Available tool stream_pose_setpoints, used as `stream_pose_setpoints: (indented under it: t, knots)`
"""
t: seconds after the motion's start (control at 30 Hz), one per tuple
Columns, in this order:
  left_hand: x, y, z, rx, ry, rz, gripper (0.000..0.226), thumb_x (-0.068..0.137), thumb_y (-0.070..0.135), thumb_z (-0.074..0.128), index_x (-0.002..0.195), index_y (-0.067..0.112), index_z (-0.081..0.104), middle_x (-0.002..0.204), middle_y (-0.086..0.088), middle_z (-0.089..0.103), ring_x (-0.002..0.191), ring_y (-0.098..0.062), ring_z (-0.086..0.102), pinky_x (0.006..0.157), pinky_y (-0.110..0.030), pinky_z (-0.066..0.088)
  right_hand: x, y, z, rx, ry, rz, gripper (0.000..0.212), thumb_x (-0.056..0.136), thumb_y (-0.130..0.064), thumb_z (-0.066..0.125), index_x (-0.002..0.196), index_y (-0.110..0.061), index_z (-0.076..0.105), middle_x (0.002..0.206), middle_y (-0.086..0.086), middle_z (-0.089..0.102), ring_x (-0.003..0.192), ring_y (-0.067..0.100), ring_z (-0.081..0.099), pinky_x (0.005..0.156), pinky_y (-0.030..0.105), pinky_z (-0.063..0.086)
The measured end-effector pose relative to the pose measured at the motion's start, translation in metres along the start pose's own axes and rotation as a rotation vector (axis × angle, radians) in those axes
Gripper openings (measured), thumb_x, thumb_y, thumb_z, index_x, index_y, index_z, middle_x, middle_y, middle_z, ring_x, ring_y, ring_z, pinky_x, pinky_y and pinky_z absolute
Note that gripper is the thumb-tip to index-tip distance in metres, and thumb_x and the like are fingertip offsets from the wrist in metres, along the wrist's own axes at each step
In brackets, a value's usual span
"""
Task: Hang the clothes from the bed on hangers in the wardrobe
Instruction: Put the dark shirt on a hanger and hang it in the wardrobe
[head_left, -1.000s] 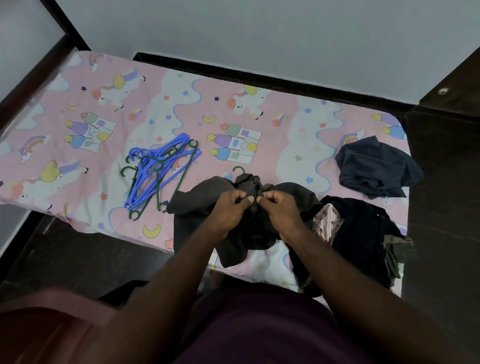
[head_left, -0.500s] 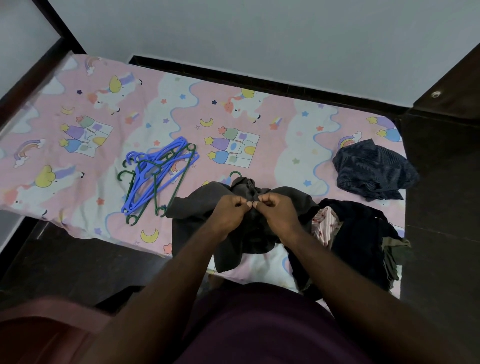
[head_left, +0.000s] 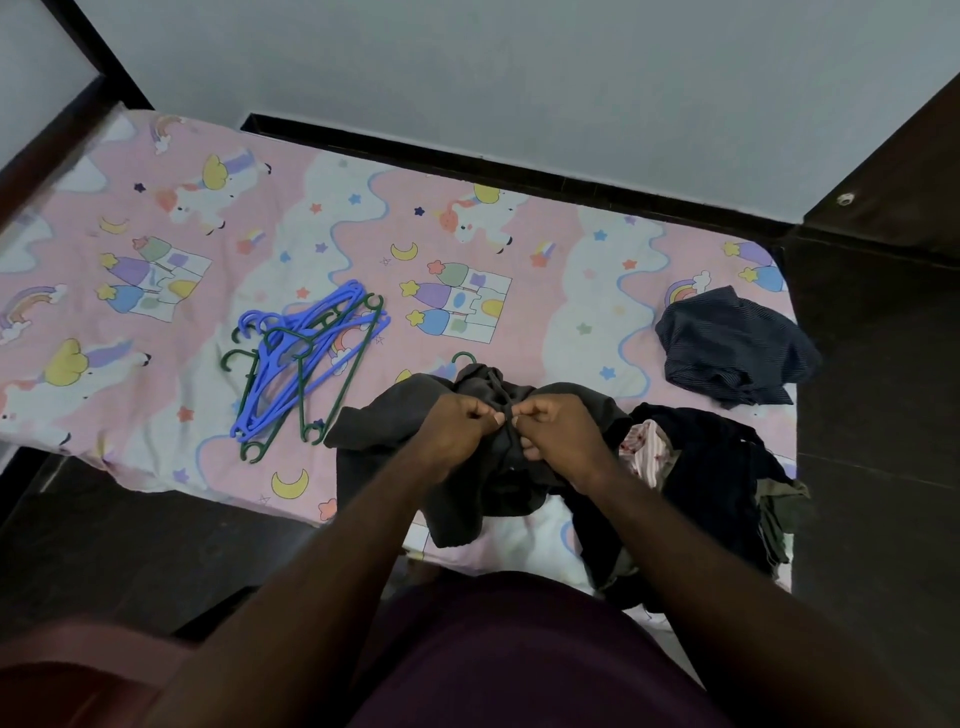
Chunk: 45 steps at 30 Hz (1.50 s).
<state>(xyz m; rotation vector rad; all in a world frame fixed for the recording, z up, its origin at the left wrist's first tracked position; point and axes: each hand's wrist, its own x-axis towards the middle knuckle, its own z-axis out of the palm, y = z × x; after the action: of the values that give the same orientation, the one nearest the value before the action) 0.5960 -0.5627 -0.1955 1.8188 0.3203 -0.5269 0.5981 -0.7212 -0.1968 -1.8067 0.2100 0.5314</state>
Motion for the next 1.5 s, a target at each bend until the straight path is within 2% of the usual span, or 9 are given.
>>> stream_pose_setpoints:
  t: [0.17,0.3,0.5,0.6,0.73,0.87,1.13,1.37,1.5]
  knots:
    - [0.004,-0.004,0.001,0.06,-0.027,-0.005,0.02,0.094,0.014,0.061,0.084,0.003,0.075,0.079,-0.016,0.071,0.069,-0.019,0.062,0.071,-0.032,0.054,0.001,-0.009,0.005,-0.304,0.08,-0.066,0.027,0.087,-0.008,0.064,0.065,-0.022,0.06,0.058,0.0,0.062,0.05,0.015,0.057,0.059,0.029,0.05]
    - [0.004,-0.001,0.003,-0.036,-0.014,-0.068,0.039,0.094,0.023,0.06,0.085,-0.015,0.062,0.064,-0.019,0.05,0.056,-0.022,0.04,0.052,-0.029,0.037,-0.001,-0.015,0.018,-0.579,0.162,-0.142,0.021,0.085,-0.01,0.061,0.068,-0.015,0.05,0.065,0.001,0.056,0.064,0.019,0.052,0.064,0.03,0.043]
    - [0.008,-0.006,0.005,-0.006,0.016,-0.038,0.032,0.095,0.02,0.06,0.081,-0.008,0.069,0.073,-0.027,0.063,0.062,-0.02,0.048,0.061,-0.03,0.044,0.0,-0.006,0.025,-0.552,0.219,-0.097,0.022,0.087,-0.013,0.061,0.069,-0.015,0.05,0.064,-0.001,0.056,0.061,0.014,0.051,0.061,0.028,0.04]
    - [0.008,-0.011,0.003,-0.015,0.016,-0.03,0.033,0.098,0.018,0.055,0.081,-0.008,0.066,0.067,-0.014,0.058,0.063,-0.019,0.049,0.061,-0.029,0.045,0.001,-0.006,0.024,-0.415,0.192,-0.068,0.017,0.088,-0.009,0.062,0.071,-0.015,0.061,0.064,-0.005,0.062,0.06,0.01,0.055,0.061,0.023,0.042]
    - [0.009,-0.009,-0.007,-0.19,-0.044,-0.04,0.028,0.1,0.02,0.051,0.093,0.004,0.073,0.088,-0.011,0.073,0.084,-0.021,0.069,0.081,-0.03,0.057,0.0,-0.019,0.026,0.367,0.102,0.203,0.014,0.092,-0.005,0.058,0.08,-0.009,0.066,0.067,0.003,0.067,0.061,0.016,0.062,0.059,0.026,0.05]
    - [0.014,-0.003,-0.019,-0.175,-0.09,0.031,0.022,0.096,0.013,0.055,0.083,0.001,0.068,0.075,-0.007,0.065,0.074,-0.018,0.059,0.074,-0.029,0.051,0.001,-0.029,0.033,0.642,0.075,0.27,0.02,0.096,-0.005,0.051,0.081,-0.011,0.063,0.067,0.002,0.069,0.065,0.016,0.064,0.059,0.023,0.051]
    - [0.023,0.002,-0.039,-0.287,0.143,-0.078,0.015,0.099,0.02,0.048,0.095,0.011,0.059,0.091,-0.007,0.062,0.087,-0.02,0.059,0.083,-0.036,0.052,0.009,-0.007,0.04,-0.426,0.007,-0.083,0.029,0.092,-0.026,0.065,0.069,-0.027,0.047,0.066,-0.01,0.052,0.062,0.005,0.049,0.064,0.025,0.037]
    - [0.019,-0.009,-0.032,-0.007,0.256,0.105,0.014,0.105,0.017,0.035,0.108,0.01,0.046,0.1,-0.007,0.05,0.09,-0.016,0.047,0.067,-0.018,0.035,0.019,-0.053,0.02,-0.628,0.18,-0.185,0.032,0.086,-0.034,0.07,0.064,-0.023,0.049,0.061,-0.008,0.05,0.064,0.015,0.05,0.06,0.03,0.036]
    - [0.014,-0.017,-0.019,0.021,0.432,0.182,0.026,0.105,0.03,0.036,0.096,0.009,0.047,0.076,0.003,0.051,0.076,-0.017,0.054,0.058,-0.016,0.039,0.028,-0.075,0.003,-0.675,0.263,-0.232,0.026,0.086,-0.033,0.068,0.073,-0.012,0.059,0.066,-0.003,0.055,0.071,0.021,0.055,0.061,0.03,0.038]
